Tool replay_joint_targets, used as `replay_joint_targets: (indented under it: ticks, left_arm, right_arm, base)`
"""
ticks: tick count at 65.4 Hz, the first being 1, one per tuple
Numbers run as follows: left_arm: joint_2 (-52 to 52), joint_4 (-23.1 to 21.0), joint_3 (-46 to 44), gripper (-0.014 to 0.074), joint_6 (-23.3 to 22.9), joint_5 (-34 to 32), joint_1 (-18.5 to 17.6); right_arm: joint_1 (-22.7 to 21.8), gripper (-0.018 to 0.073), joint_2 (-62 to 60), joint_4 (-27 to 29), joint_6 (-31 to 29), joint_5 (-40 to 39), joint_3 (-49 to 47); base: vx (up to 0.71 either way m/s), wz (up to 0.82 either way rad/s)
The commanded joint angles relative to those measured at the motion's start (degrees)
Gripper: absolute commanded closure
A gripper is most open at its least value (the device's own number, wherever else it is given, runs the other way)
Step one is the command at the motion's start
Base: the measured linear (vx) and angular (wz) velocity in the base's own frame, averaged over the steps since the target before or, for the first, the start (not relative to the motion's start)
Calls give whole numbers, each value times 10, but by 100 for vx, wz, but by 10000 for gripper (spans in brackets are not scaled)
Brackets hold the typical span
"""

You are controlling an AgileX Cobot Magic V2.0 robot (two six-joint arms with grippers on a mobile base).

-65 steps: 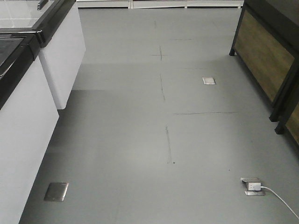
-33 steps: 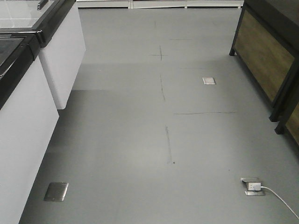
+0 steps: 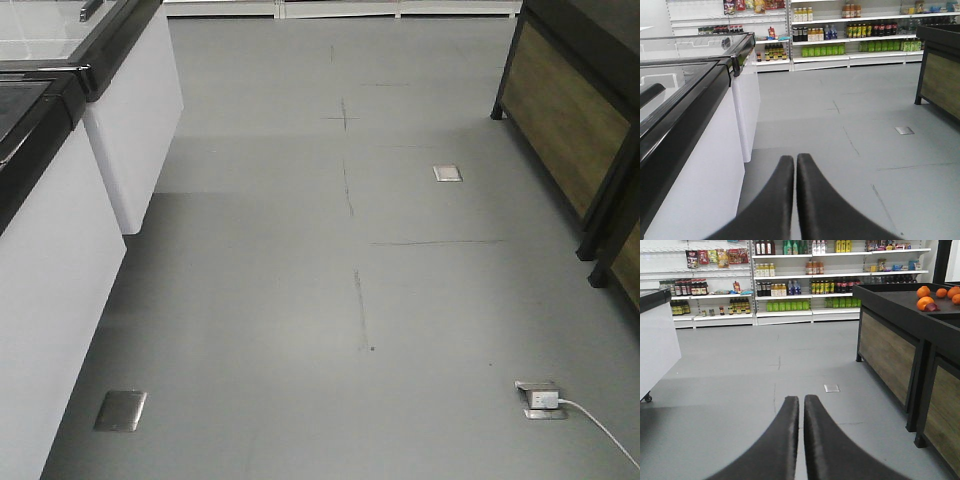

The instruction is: Left arm holds basket, right arm returns cookies

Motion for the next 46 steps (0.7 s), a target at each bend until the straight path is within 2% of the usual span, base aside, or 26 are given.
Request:
replay_joint_targets:
  ticks: [1, 20, 27, 36, 46]
  left_arm:
    - [-10, 0, -18, 602, -6, -45, -1]
    - [-10, -1, -20, 602, -6, -52, -1]
    - [-10, -2, -22, 602, -8, -105, -1]
    - [-9, -16, -45, 602, -40, -193, -1]
    - [28, -15, -124, 602, -30, -186, -1]
  right_arm:
    - [0, 565, -7, -7, -2, -41, 10]
    - [0, 565, -7, -7, -2, -41, 10]
    - [0, 565, -7, -7, -2, -41, 10]
    - [0, 565, -7, -7, -2, -41, 10]
    - [0, 565, -7, -7, -2, -41, 10]
  base:
    - [0, 0]
    - [0, 0]
    - [0, 0]
    - [0, 0]
    - [0, 0]
